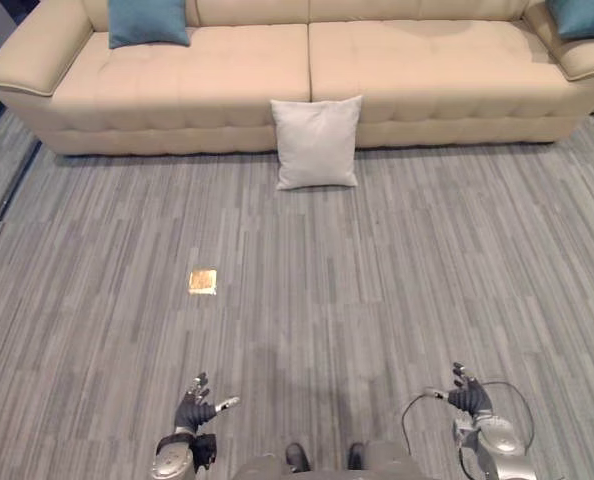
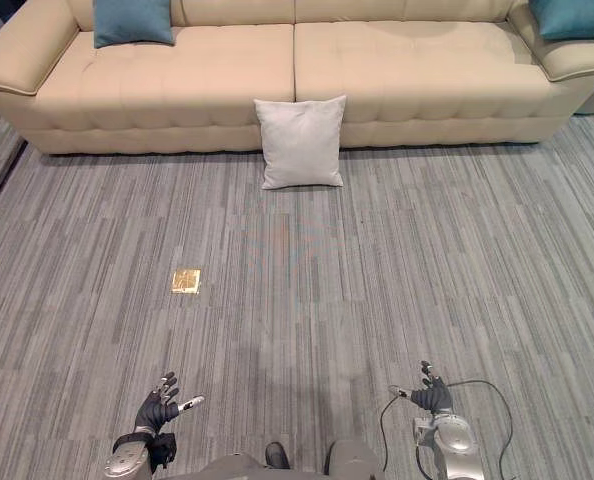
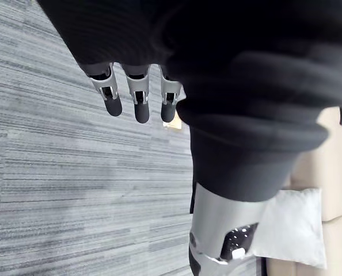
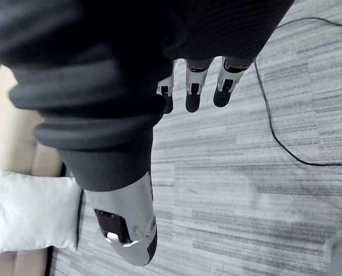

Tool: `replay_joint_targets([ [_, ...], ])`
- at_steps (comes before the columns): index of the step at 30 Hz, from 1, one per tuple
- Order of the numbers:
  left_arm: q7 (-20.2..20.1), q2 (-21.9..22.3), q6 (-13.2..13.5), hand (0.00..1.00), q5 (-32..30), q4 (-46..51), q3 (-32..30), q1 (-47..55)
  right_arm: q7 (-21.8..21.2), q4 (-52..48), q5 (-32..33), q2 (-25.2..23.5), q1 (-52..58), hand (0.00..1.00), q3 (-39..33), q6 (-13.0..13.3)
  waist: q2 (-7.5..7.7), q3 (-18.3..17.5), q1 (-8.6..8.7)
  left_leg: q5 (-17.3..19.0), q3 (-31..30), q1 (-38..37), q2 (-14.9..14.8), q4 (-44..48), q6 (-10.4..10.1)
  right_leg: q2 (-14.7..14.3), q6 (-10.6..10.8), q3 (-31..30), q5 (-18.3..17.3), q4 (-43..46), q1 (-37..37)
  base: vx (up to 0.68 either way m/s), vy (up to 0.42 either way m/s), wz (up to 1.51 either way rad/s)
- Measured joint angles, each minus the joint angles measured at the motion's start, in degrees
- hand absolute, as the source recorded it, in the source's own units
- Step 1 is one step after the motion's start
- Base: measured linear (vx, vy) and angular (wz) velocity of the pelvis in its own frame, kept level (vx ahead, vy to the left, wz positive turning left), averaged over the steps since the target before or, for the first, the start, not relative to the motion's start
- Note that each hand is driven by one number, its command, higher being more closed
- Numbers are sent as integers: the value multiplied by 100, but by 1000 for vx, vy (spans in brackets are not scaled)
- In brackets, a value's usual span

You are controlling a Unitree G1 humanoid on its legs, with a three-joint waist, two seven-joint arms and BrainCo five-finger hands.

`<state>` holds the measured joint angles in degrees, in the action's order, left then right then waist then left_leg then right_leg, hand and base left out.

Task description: Pick up cushions and gather them together orderly.

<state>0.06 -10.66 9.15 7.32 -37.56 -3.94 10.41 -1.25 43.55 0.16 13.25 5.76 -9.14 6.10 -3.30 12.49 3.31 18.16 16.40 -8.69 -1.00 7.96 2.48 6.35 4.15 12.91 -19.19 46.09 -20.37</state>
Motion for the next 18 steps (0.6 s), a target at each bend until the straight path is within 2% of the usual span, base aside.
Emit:
replay_joint_targets([
  [1, 1, -3, 0, 0, 0, -9, 0, -76, -2, 1, 1, 27, -26, 0, 22, -1, -71, 64, 43, 0, -56, -59, -100, -37, -8, -54, -7, 105, -1, -177, -141, 401, -53, 58],
  [2, 3, -15, 7, 0, 5, -13, 3, -250, 0, -2, 21, 94, -98, 0, 84, 4, -185, 196, 138, -34, -193, -179, -301, -93, -68, -173, -92, 287, 193, -899, -486, 353, -79, 52],
  [3, 4, -35, 11, 0, 20, -14, 2, -289, 0, -3, 30, 98, -116, 0, 98, 4, -160, 235, 165, -62, -246, -238, -321, -119, -117, -196, -102, 292, 399, -1278, -602, 305, -81, 61],
  [5, 16, -99, 19, 0, 89, -15, 3, -362, 3, -13, 34, 89, -89, 0, 125, 5, 19, 263, 233, -18, -326, -538, -313, -191, -499, -221, -182, 199, 1361, -2567, -682, 467, -158, 53],
  [6, 22, -129, 19, 0, 95, -47, 4, -358, 10, -18, 35, 80, 18, 0, 123, 4, 149, 255, 234, 112, -415, -765, -302, -175, -720, -162, -489, 74, 2336, -2691, -674, 684, -244, 49],
  [7, 23, -41, 20, 0, 97, -136, 4, -423, 30, -14, 35, 112, -59, 0, 95, -14, 37, 258, 238, 67, -478, -775, -494, 7, -888, -176, -735, 180, 2074, -2115, -810, 570, -220, 40],
  [8, 16, -31, 22, 0, 96, -135, 12, -433, 32, -59, 35, 99, -93, 0, 94, -12, 40, 258, 259, -50, -516, -715, -512, 195, -1083, -162, -755, 216, 1859, -1969, -808, 665, -303, 16],
  [9, 16, 9, 24, 0, 97, -141, 13, -438, 22, -172, 34, 95, -134, 0, 97, -4, 41, 256, 241, -346, -518, -501, -597, 733, -1329, -181, -827, 238, 1599, -1821, -745, 681, -355, 15],
  [10, 6, 61, 24, 0, 97, -189, 10, -411, 21, -250, 36, 89, -138, 0, 108, 24, 35, 266, 228, -959, -530, -68, -796, 1946, -1367, -254, -852, 264, 1322, -1930, -369, 694, -366, 7],
  [11, 6, 70, 24, 0, 97, -208, 7, -401, 20, -247, 36, 88, -138, 0, 119, 23, 33, 267, 227, -1183, -536, 44, -859, 2276, -1367, -283, -854, 281, 1285, -1995, -251, 461, -244, 11],
  [12, 4, 96, 26, 0, 97, -256, -8, -329, 26, -250, 45, 70, -142, 0, 186, 27, 40, 284, 197, -1242, -519, 531, -1192, 3647, -1369, -442, -878, 285, 1192, -2345, 277, 524, -239, -8],
  [13, 3, 112, 24, 0, 98, -266, -8, -240, 37, -273, 101, 38, -125, 0, 245, 40, 76, 304, 182, -1107, -409, 927, -1455, 4697, -1155, -588, -927, 273, 1134, -2672, 836, 496, -208, -15],
  [15, 4, 165, 22, 0, 101, -266, -6, -233, 118, -394, 230, -40, -55, 0, 212, 80, 180, 332, 36, -857, -96, 1502, -1621, 5214, -754, -660, -970, 170, 1048, -3129, 1516, 502, -157, -21],
  [16, 4, 195, 23, 0, 101, -247, -7, -245, 140, -462, 269, -52, -57, 0, 213, 106, 218, 350, -5, -761, 95, 1932, -1608, 5066, -600, -666, -953, 108, 1003, -3397, 1831, 419, -90, -17],
  [17, 1, 215, 23, 0, 101, -246, -7, -251, 142, -465, 279, -45, -58, 0, 213, 123, 244, 366, -33, -728, 160, 2153, -1590, 4899, -556, -683, -961, 77, 992, -3537, 1963, 417, -45, -27],
  [18, 2, 240, 21, 0, 99, -247, -9, -258, 149, -435, 293, -54, -66, 0, 197, 125, 212, 355, -125, -692, 251, 2512, -1496, 4278, -497, -698, -890, -21, 1026, -3755, 2220, 439, 5, -38],
])
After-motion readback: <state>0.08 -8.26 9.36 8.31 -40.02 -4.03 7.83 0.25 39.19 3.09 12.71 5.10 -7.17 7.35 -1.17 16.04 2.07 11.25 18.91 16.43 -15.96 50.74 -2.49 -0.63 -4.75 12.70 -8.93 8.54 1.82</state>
